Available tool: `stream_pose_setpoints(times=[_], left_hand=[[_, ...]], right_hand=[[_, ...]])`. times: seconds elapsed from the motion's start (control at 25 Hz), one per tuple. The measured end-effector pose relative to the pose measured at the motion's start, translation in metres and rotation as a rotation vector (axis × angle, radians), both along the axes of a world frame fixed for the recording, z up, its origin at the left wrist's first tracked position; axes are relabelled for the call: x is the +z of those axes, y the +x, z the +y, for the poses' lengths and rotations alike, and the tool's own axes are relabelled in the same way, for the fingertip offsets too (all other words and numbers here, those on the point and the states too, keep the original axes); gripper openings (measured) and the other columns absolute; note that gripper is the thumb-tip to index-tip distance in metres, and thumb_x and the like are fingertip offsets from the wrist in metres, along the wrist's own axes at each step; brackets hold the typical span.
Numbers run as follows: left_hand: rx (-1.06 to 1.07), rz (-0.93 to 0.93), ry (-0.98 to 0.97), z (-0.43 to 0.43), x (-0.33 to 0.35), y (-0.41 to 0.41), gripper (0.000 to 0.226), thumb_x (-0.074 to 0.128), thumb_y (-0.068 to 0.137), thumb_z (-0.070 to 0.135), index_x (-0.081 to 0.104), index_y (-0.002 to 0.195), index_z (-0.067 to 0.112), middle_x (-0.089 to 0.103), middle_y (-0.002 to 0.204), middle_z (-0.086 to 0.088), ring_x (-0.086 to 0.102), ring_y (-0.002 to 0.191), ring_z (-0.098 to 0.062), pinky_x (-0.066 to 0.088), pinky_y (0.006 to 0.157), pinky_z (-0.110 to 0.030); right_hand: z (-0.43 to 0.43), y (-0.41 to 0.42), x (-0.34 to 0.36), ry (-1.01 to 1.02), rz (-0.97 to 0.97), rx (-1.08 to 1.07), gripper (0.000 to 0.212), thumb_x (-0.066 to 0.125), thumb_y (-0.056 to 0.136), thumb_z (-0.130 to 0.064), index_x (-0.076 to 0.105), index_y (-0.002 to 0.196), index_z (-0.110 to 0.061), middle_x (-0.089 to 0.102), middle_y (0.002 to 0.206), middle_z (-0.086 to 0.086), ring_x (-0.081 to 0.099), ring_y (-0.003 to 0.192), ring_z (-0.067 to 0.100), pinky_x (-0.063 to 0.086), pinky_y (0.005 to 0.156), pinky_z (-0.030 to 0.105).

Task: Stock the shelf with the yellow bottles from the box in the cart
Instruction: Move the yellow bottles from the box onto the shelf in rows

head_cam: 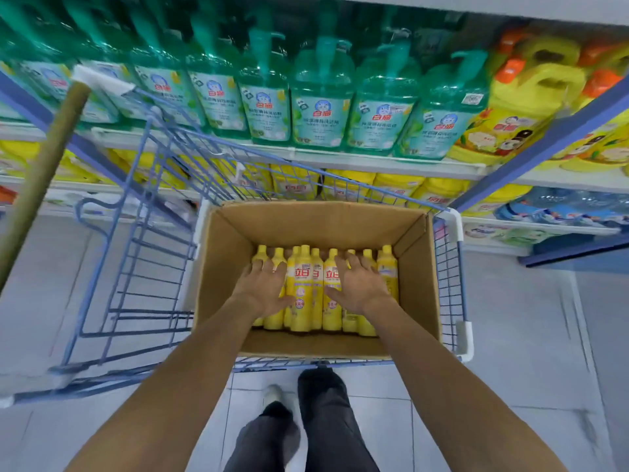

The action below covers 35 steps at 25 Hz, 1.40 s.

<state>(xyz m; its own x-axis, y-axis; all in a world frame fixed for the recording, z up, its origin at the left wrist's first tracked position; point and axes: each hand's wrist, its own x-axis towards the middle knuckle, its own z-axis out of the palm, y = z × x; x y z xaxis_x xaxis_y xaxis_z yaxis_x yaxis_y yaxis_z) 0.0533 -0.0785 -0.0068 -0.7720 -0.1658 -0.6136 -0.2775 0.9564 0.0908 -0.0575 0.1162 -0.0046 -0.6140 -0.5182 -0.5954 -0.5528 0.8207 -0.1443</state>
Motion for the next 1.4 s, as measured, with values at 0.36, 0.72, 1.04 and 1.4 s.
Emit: stream_pose_setpoints(times=[0.36, 0.72, 1.04, 1.4], left_hand=[[0.035, -0.101, 0.118, 0.005, -0.09, -0.046, 0.085, 0.052, 0.093, 0.062, 0.023, 0.156, 0.013, 0.039, 0.152, -0.016, 0.037, 0.14, -0.035, 0.037, 0.114, -0.047], [0.221, -0.083, 0.151, -0.069, -0.147, -0.043, 0.075, 0.058, 0.093, 0.054, 0.035, 0.148, 0.009, 0.045, 0.143, -0.022, 0.044, 0.132, -0.04, 0.037, 0.11, -0.045], [0.312, 0.075, 0.305, -0.086, -0.213, -0.069, 0.06, 0.07, 0.087, 0.044, 0.051, 0.131, 0.007, 0.055, 0.132, -0.021, 0.051, 0.125, -0.04, 0.046, 0.1, -0.047], [0.554, 0.16, 0.426, -0.069, -0.27, -0.083, 0.071, 0.082, 0.078, 0.018, 0.047, 0.14, 0.006, 0.051, 0.14, -0.018, 0.048, 0.133, -0.036, 0.042, 0.103, -0.037]], right_hand=[[0.009, -0.025, -0.081, 0.03, -0.098, -0.098, 0.079, 0.052, 0.097, -0.058, 0.023, 0.157, -0.015, 0.03, 0.159, 0.014, 0.027, 0.148, 0.034, 0.041, 0.113, 0.049], [-0.054, -0.034, -0.135, -0.025, -0.163, -0.136, 0.078, 0.051, 0.098, -0.056, 0.028, 0.155, -0.01, 0.034, 0.156, 0.015, 0.032, 0.145, 0.035, 0.042, 0.11, 0.047], [-0.101, -0.03, -0.193, -0.104, -0.133, -0.229, 0.075, 0.061, 0.094, -0.055, 0.04, 0.144, -0.003, 0.044, 0.148, 0.017, 0.043, 0.138, 0.036, 0.044, 0.103, 0.043], [-0.103, -0.03, -0.228, -0.317, -0.091, -0.421, 0.083, 0.085, 0.075, -0.034, 0.046, 0.14, -0.002, 0.053, 0.14, 0.022, 0.048, 0.131, 0.039, 0.043, 0.106, 0.038]])
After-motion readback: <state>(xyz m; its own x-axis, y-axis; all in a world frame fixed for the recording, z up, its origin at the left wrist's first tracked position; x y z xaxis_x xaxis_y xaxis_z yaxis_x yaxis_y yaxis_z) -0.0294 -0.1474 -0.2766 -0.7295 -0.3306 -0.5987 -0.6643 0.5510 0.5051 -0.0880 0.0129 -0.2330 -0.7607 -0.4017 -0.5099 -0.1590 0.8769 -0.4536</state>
